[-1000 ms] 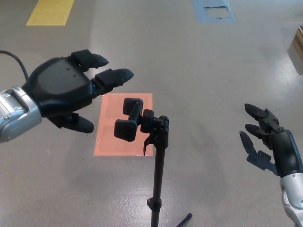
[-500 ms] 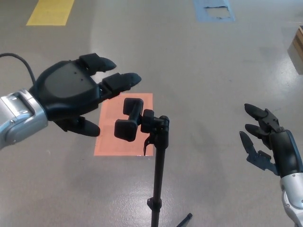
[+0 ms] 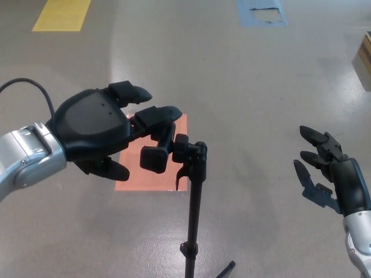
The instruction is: The robot uses its left hand to grab the top of a phone stand kept on the floor and tilt it upwards to adjust its angle
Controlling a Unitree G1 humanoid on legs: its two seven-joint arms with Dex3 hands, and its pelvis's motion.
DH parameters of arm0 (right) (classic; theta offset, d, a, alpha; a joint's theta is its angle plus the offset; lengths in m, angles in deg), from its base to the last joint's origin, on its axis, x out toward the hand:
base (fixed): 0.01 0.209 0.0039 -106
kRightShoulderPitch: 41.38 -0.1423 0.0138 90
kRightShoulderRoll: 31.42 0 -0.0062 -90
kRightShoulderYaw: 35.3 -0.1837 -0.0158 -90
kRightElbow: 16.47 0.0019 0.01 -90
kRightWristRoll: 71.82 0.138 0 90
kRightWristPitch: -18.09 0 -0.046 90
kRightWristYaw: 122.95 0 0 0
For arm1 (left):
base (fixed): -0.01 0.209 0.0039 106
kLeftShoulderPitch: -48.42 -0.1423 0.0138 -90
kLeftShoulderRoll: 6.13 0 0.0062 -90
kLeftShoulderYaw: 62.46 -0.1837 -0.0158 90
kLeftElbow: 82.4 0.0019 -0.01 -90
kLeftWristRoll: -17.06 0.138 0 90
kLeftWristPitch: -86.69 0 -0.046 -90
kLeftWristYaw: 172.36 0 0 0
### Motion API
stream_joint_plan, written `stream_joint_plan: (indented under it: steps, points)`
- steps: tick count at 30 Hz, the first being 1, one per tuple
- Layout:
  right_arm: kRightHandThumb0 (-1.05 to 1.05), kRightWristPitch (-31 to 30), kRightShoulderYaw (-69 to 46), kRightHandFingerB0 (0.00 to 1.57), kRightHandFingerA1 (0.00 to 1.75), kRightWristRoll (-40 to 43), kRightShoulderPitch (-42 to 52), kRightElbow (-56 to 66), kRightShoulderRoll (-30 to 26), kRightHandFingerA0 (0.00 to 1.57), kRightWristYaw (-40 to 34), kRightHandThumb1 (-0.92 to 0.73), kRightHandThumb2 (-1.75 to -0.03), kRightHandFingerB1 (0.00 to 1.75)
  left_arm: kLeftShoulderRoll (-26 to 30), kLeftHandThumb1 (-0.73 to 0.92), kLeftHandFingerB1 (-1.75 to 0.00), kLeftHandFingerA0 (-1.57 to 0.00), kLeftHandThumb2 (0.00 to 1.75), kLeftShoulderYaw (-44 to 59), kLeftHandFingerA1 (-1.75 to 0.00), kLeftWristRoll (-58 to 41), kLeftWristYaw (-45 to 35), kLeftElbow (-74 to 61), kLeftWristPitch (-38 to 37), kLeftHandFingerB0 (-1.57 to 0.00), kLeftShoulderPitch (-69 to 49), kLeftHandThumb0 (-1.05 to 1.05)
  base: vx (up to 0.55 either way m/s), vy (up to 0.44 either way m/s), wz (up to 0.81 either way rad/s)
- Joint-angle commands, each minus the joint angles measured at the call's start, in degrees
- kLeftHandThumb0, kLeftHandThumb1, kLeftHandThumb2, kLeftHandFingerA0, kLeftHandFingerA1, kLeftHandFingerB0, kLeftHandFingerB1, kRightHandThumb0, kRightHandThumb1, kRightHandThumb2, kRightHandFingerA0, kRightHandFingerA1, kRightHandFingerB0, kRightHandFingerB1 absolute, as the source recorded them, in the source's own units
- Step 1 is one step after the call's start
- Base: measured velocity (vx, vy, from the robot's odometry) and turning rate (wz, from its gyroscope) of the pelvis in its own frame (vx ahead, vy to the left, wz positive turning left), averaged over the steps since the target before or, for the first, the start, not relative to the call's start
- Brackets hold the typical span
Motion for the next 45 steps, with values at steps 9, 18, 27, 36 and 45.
stream_joint_plan:
  steps: [9,18,27,36,45]
  points:
    - [-0.68,-0.5,0.0,0.21,0.36,0.5,-1.1,-0.2,-0.5,0.32,0.1,-0.82,-0.65,0.3,0.7,0.73,-0.2,-0.14,0.62,-0.8,-0.26,1.8,-0.2,1.8,2.4,0.0,-0.3,-0.83,0.0,0.0,0.0]
    - [-0.71,-0.8,0.3,0.21,0.37,0.2,-1.5,-0.7,-0.6,0.33,0.1,-0.82,-0.65,0.3,0.8,0.58,-0.17,-0.11,0.96,-0.9,-0.33,1.3,-0.2,4.1,2.0,0.0,0.0,-0.83,0.0,0.0,0.0]
    - [-0.69,-0.7,0.2,0.21,0.37,0.6,-2.1,-1.1,-0.6,0.32,0.5,-0.82,-0.65,0.31,1.2,0.58,-0.2,-0.1,0.89,-1.7,-0.38,2.3,0.5,5.1,1.8,-0.05,-0.2,-0.86,0.0,0.0,0.0]
    - [-0.69,-1.3,-0.1,0.21,0.37,1.1,-2.8,-1.0,-0.7,0.32,1.1,-0.82,-0.65,0.3,1.2,0.56,-0.17,-0.09,0.96,-3.1,-0.29,2.5,0.6,6.0,1.0,0.0,0.2,-0.83,0.0,0.0,0.0]
    - [-0.69,-0.8,-0.5,0.21,0.37,1.4,-3.3,-1.2,-0.7,0.32,0.9,-0.82,-0.65,0.3,0.6,0.56,-0.16,-0.09,0.94,-3.8,-0.29,2.8,0.4,3.3,1.8,0.0,-1.1,-0.82,0.0,0.0,0.0]
